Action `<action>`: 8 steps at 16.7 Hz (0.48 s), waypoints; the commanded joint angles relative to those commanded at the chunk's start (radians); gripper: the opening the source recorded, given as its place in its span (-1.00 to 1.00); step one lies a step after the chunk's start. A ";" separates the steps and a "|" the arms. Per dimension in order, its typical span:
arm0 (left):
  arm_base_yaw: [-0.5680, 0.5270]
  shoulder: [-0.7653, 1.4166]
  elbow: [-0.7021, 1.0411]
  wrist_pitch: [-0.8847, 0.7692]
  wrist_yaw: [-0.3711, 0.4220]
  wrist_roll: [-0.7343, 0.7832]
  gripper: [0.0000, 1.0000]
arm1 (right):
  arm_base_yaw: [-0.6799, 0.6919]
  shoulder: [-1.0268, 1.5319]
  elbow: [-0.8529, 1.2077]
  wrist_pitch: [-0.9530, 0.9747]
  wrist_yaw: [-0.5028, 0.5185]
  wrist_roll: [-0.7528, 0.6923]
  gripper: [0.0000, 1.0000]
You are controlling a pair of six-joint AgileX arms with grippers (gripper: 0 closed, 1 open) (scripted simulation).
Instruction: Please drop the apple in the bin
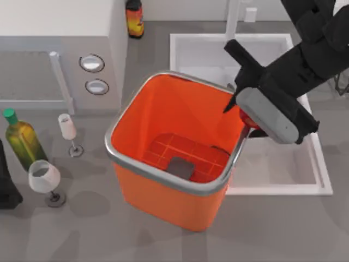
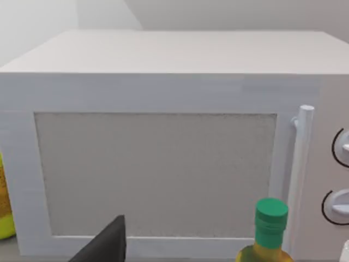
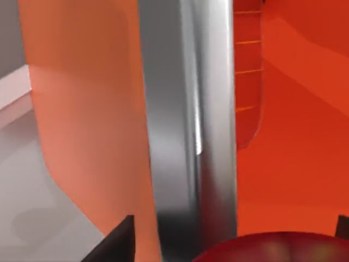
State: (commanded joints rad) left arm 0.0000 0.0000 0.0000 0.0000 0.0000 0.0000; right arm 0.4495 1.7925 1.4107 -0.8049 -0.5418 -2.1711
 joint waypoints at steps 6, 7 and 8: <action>0.000 0.000 0.000 0.000 0.000 0.000 1.00 | 0.037 0.007 -0.022 0.094 -0.050 -0.261 -1.00; 0.000 0.000 0.000 0.000 0.000 0.000 1.00 | 0.037 0.006 -0.023 0.101 -0.052 -0.279 -1.00; 0.000 0.000 0.000 0.000 0.000 0.000 1.00 | 0.038 0.005 -0.025 0.105 -0.055 -0.289 -1.00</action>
State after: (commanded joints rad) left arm 0.0000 0.0000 0.0000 0.0000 0.0000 0.0000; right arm 0.4871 1.7979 1.3854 -0.6999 -0.5968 -2.4604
